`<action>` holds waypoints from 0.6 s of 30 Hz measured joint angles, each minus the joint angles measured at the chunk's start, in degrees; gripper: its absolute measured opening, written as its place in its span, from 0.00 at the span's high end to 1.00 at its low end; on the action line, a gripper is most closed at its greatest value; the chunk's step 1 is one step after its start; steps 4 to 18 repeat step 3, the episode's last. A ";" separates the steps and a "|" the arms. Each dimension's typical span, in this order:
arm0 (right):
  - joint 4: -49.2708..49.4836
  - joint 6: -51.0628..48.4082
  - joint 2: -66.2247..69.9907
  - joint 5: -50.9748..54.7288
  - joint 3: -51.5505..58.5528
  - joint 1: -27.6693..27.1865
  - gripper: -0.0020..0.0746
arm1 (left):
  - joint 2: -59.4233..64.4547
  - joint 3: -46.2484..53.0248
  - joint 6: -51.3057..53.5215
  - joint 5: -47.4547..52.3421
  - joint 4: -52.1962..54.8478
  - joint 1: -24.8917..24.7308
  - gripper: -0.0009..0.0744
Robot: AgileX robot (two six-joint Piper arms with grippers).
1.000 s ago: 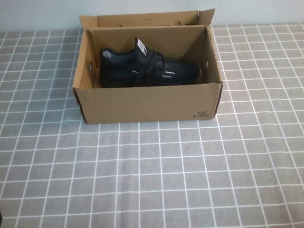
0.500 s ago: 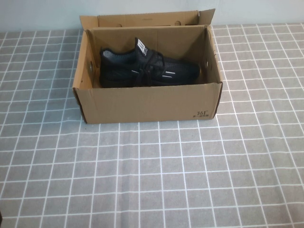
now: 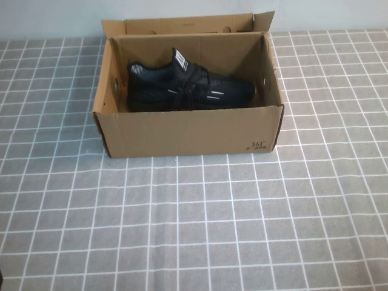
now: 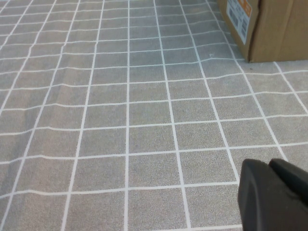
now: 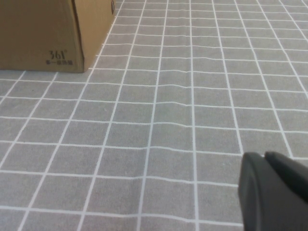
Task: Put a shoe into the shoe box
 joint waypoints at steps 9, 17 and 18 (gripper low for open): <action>0.00 0.00 0.00 0.00 0.00 0.00 0.99 | 0.00 0.00 0.00 0.00 0.00 0.00 0.99; 0.00 0.00 0.00 0.00 0.00 0.00 0.99 | 0.00 0.00 0.00 0.00 0.00 0.00 0.99; 0.00 0.00 0.00 0.00 0.00 0.00 0.99 | 0.00 0.00 0.00 0.00 0.00 0.00 0.99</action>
